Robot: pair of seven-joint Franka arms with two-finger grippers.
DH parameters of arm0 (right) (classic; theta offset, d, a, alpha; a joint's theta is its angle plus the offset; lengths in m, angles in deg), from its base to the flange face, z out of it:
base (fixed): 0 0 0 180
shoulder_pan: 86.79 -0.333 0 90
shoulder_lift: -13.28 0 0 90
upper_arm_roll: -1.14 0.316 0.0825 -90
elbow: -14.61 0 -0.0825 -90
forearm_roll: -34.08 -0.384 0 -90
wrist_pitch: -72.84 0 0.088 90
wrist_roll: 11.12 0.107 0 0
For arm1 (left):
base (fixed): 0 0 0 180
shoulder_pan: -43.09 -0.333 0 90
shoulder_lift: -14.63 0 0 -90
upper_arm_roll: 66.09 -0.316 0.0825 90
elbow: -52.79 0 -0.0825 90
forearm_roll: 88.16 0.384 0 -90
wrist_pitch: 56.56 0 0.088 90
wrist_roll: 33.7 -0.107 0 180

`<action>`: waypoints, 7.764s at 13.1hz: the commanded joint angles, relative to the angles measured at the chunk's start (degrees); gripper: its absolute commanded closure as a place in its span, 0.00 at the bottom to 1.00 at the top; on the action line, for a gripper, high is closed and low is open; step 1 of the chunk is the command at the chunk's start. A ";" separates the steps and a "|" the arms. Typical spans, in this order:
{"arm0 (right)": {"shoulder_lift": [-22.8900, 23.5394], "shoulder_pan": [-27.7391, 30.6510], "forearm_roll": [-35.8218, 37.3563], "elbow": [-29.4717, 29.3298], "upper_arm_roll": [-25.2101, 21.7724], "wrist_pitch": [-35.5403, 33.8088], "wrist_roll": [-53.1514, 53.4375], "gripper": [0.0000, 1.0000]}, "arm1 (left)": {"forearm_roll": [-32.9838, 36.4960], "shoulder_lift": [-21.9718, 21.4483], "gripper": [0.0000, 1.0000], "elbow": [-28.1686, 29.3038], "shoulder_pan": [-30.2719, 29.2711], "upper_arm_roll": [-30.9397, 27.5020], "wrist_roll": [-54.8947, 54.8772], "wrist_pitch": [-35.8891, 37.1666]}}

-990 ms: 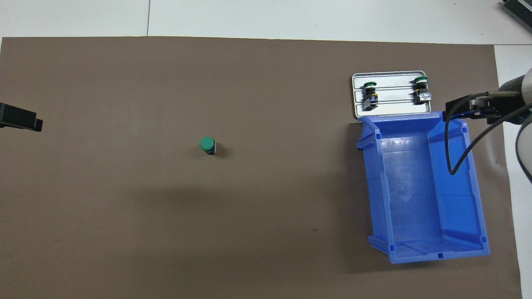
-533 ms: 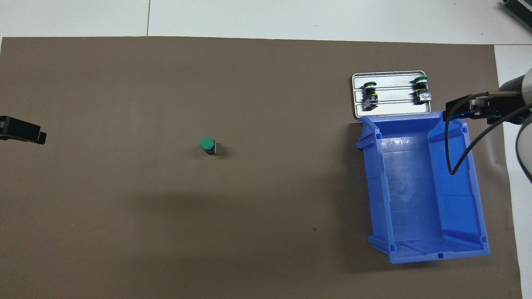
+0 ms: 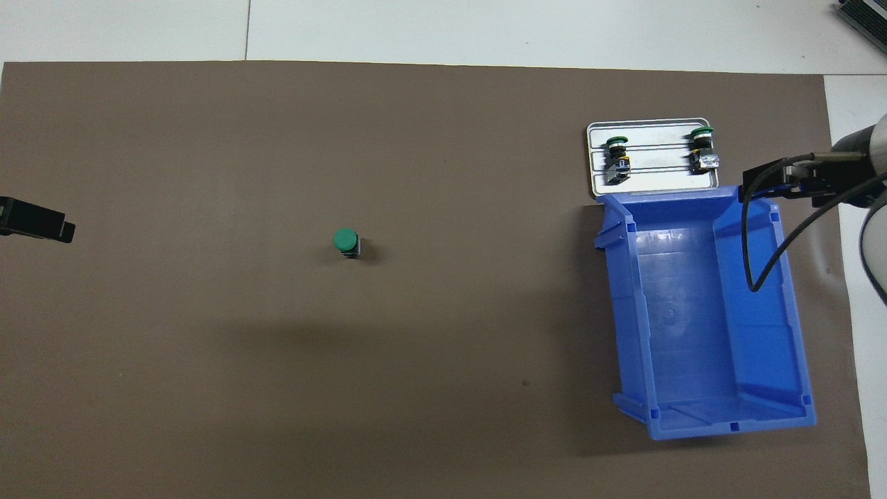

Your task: Place and press button with both arms

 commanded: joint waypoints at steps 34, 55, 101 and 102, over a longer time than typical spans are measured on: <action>44.00 -50.37 13.46 -37.90 -7.63 15.29 56.06 0.19 | 0.86 -1.65 0.00 1.89 -0.60 0.41 -0.71 -0.30; 43.74 -53.45 13.81 -27.62 -6.84 26.01 50.00 0.21 | 0.86 -1.65 0.00 1.89 -0.60 0.41 -0.71 -0.30; 44.44 -53.36 11.44 -24.18 -5.96 29.01 51.76 0.95 | 0.86 -1.65 0.00 1.89 -0.60 0.41 -0.71 -0.30; 44.44 -53.28 11.53 -24.19 -5.96 28.92 51.76 0.97 | 0.86 -1.65 0.00 1.89 -0.60 0.41 -0.71 -0.30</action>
